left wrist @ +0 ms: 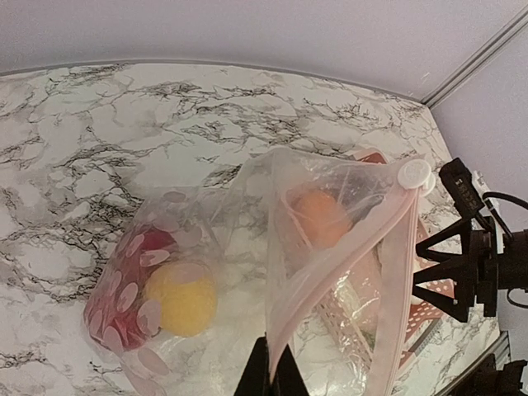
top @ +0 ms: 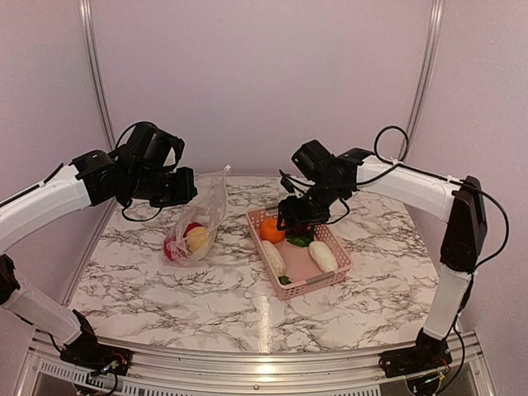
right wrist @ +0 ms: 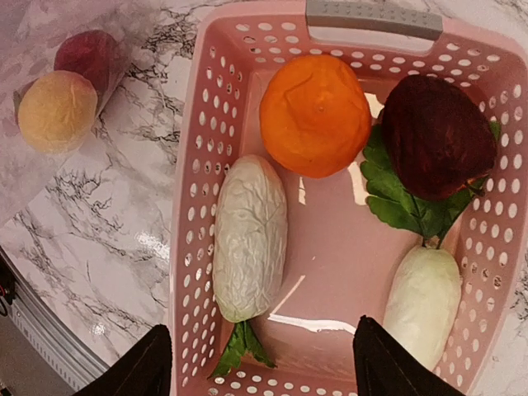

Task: Place the food in the zip-top bag and seal the zipper
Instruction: Pick up the fake vegetable from the bin.

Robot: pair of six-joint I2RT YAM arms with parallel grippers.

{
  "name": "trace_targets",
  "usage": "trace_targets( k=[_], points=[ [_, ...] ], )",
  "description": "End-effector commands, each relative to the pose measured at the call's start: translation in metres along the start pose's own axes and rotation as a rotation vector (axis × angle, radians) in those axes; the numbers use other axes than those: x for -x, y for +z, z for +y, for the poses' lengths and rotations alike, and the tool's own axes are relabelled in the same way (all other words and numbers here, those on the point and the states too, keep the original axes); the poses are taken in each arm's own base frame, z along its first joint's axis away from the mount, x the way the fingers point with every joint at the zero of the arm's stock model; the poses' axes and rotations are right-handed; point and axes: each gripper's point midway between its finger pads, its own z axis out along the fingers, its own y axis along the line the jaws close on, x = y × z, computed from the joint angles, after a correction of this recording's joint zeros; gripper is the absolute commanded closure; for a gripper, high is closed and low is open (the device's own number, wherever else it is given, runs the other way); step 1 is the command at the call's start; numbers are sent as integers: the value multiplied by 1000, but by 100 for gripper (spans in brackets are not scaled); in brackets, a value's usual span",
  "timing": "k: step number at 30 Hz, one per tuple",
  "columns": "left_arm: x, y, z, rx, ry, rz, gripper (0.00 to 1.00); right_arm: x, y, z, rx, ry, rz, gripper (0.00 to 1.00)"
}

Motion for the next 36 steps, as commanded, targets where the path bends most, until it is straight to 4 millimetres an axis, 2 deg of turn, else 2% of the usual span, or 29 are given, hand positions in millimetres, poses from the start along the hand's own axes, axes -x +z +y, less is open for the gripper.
trace_targets(
  k=[1, 11, 18, 32, 35, 36],
  points=[
    [1, 2, 5, 28, 20, 5, 100, -3, 22, 4, 44, -32, 53, 28],
    [0, 4, 4, 27, 18, 15, 100, -27, 71, 2, 78, -37, 188, 28],
    [-2, 4, 6, 31, 24, 23, 100, -37, 96, 0, 98, -38, 227, 32],
    [-6, 4, 5, 19, 4, 37, 100, -35, 112, 2, 125, -41, 222, 34],
    [-8, 6, 4, 17, 2, 44, 100, -37, 115, 1, 126, -36, 223, 39],
    [-8, 6, 4, 14, 2, 46, 100, -38, 115, 2, 129, -35, 224, 45]
  ],
)
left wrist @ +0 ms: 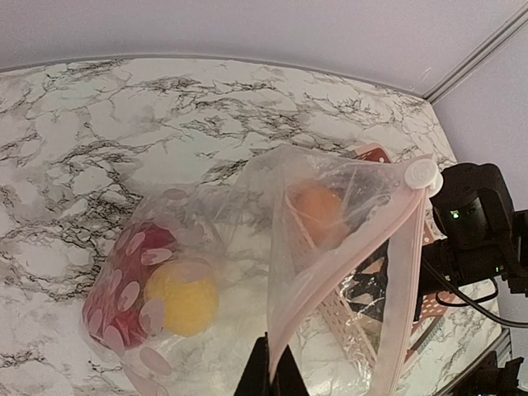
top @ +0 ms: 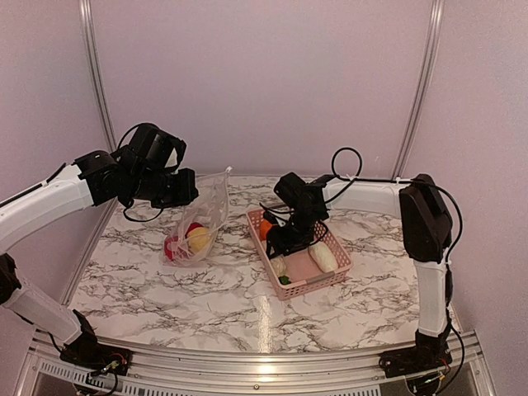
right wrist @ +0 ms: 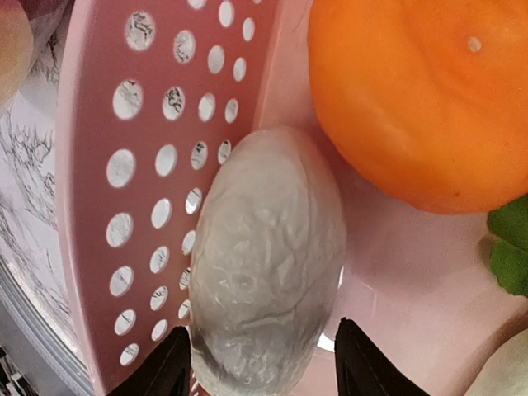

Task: Place the food in the zip-top bag and seal the zipper
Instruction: Pick up the fake vegetable from the bin.

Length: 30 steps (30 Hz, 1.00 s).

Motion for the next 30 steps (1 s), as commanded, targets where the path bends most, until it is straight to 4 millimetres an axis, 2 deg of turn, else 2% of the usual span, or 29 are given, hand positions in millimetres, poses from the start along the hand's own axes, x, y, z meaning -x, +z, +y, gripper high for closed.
trace_targets(
  k=[1, 7, 11, 14, 18, 23, 28, 30],
  points=[
    [-5, 1, 3, 8, -3, 33, 100, 5, 7, 1, 21, 2, -15, 48],
    [-8, 4, 2, 2, -4, 43, 100, -2, 6, -1, 18, 17, -19, 51],
    [-8, 7, -2, -12, -5, 48, 100, -10, 9, -6, 11, 30, -7, 46],
    [-9, 9, -3, -16, -5, 54, 100, -13, 12, -7, 12, 35, -5, 46],
    [-11, 12, -4, -22, -8, 62, 100, -13, 9, -5, 17, 40, -10, 52],
    [-12, 14, -5, -27, -16, 63, 100, -8, -25, 0, -17, 34, -57, 56],
    [-11, 17, -7, -33, -25, 58, 100, -2, -76, 8, -49, 27, -140, 60],
    [-11, 19, -8, -36, -30, 59, 100, 5, -99, 19, -29, 17, -192, 61]
  ],
)
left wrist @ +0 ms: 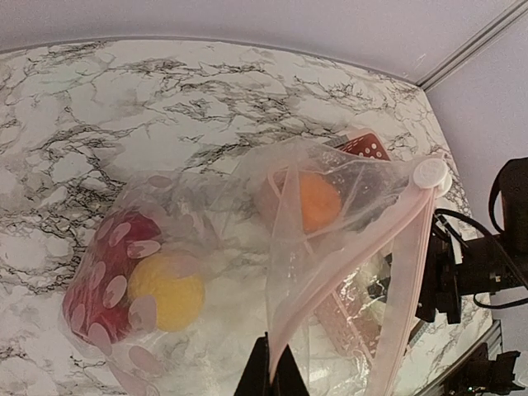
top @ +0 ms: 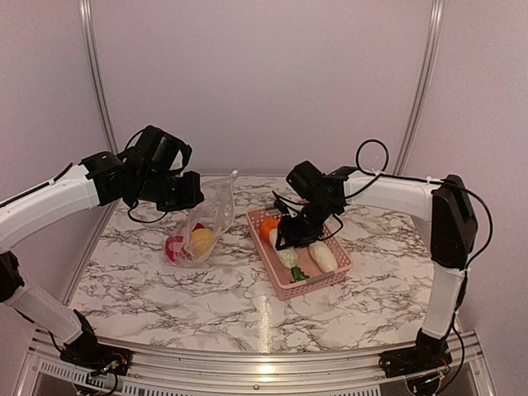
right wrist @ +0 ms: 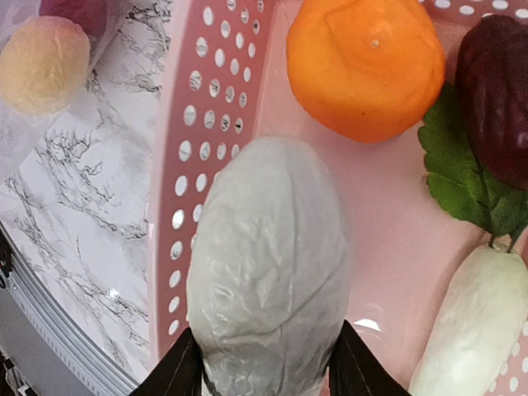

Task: Place the food in the zip-top bag and seal the zipper
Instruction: Pick up the fake vegetable from the bin, then place the fake vegetable in the zipper food storage bag.

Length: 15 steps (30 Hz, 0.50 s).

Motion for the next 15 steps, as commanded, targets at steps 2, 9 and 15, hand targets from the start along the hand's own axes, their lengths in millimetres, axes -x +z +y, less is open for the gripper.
trace_targets(
  k=[2, 9, 15],
  points=[
    [-2, 11, -1, -6, -19, 10, 100, 30, -81, 29, 36, -22, -179, 63],
    [0, 15, -2, -4, -63, 8, 100, 75, -162, 88, 231, -74, -496, 64],
    [5, 18, -13, -54, -112, -1, 100, 94, -205, 143, 406, -160, -718, 71]
  ],
)
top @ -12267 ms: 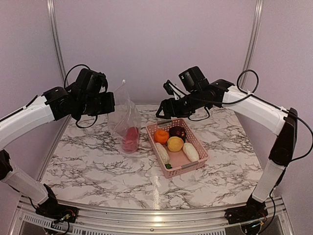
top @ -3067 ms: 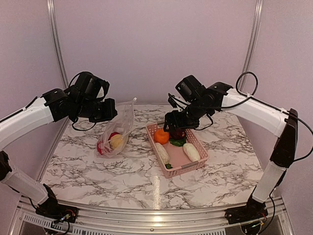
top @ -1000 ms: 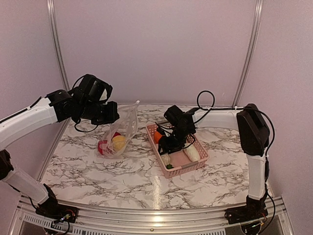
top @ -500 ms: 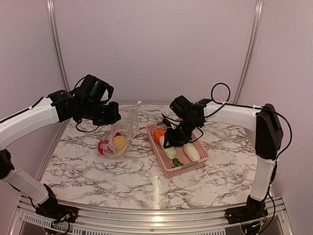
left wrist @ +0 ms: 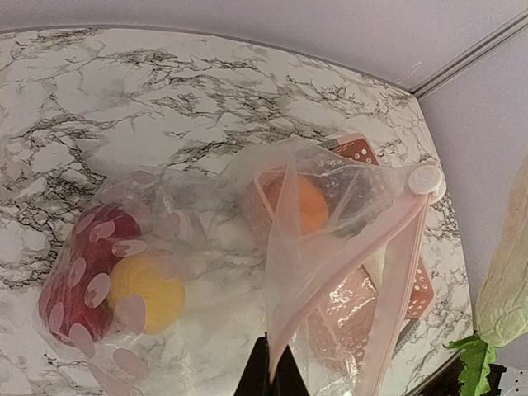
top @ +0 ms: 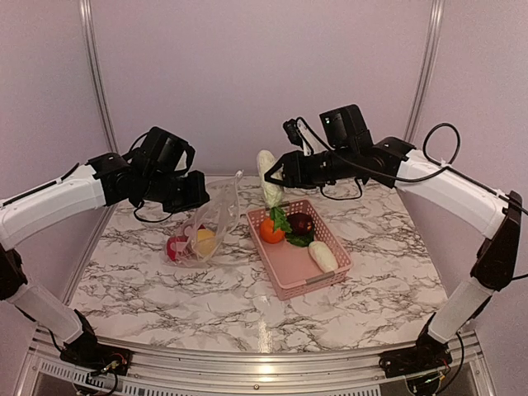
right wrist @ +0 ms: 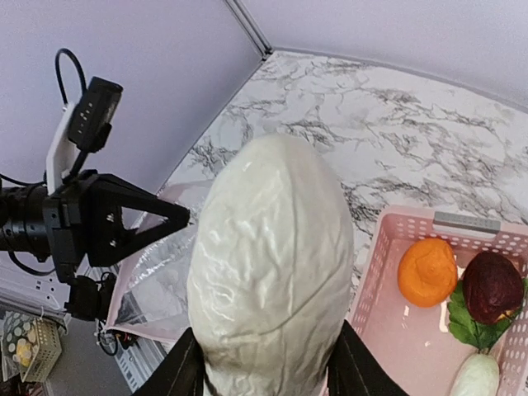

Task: Place the food in the zip-top bag and seal the zipper
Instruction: Place the fake vegetable in the zipper food storage bag.

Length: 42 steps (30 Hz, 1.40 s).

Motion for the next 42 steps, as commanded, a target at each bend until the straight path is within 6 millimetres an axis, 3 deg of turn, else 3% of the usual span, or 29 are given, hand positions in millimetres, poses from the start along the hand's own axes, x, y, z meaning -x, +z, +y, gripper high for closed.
trace_targets(
  k=[1, 7, 11, 18, 24, 29, 37, 42],
  points=[
    [6, 7, -7, -32, -51, -10, 100, 39, -3, 57, 175, -58, -192, 71],
    [10, 7, -14, -68, -119, -15, 100, 52, 5, 112, 307, -145, -302, 73],
    [17, 0, -21, -101, -165, -27, 100, 56, 14, 122, 327, -163, -352, 74],
    [28, -19, -23, -131, -221, -63, 100, 68, 34, 110, 287, -162, -460, 75],
    [31, -28, -17, -139, -260, -82, 100, 54, 62, 112, 307, -156, -412, 73],
    [33, -34, -14, -155, -303, -109, 100, 39, 69, 111, 286, -181, -358, 56],
    [33, -31, -5, -157, -356, -121, 100, 36, 70, 104, 236, -201, -334, 33],
    [35, -34, -1, -153, -358, -129, 100, 40, 64, 105, 225, -193, -346, 29]
  ],
)
